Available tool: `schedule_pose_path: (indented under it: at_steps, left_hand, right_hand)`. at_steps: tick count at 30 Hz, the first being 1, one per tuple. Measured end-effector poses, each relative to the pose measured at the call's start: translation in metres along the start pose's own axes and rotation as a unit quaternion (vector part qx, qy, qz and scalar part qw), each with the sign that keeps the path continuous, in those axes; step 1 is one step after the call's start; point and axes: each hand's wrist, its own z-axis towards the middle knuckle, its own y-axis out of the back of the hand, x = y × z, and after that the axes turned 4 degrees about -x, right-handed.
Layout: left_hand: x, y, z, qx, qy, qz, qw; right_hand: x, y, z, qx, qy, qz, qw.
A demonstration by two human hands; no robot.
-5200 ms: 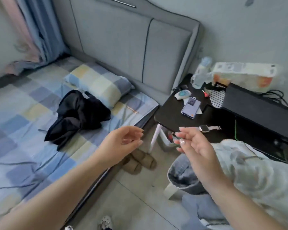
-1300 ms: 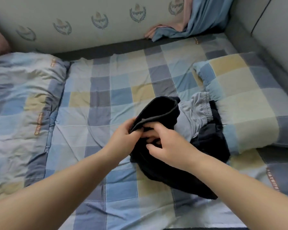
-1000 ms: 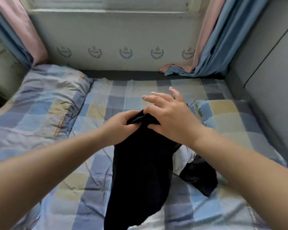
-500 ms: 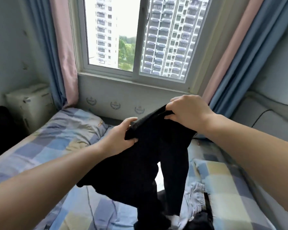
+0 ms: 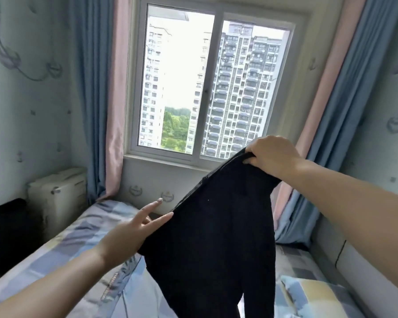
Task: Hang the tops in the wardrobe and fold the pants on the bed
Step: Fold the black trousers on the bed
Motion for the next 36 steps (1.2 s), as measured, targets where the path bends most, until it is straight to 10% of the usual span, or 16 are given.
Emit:
schedule_pose_path:
  at_steps: [5, 8, 19, 27, 36]
  left_hand:
    - [0.025, 0.014, -0.007, 0.022, -0.004, -0.058, 0.998]
    - [0.029, 0.011, 0.0, 0.087, 0.139, -0.128, 0.978]
    - [0.052, 0.045, 0.036, 0.17, 0.184, 0.043, 0.967]
    - [0.05, 0.092, 0.066, -0.051, 0.005, 0.009, 0.999]
    - [0.012, 0.129, 0.125, -0.066, 0.128, 0.042, 0.989]
  right_hand:
    - [0.014, 0.016, 0.022, -0.016, -0.013, -0.015, 1.0]
    - [0.024, 0.02, 0.029, -0.015, -0.011, -0.014, 1.0]
    - [0.027, 0.009, 0.024, -0.004, -0.022, 0.003, 1.0]
    - [-0.013, -0.007, 0.017, 0.015, -0.062, 0.065, 0.996]
    - [-0.06, -0.019, -0.001, 0.059, -0.081, 0.181, 0.978]
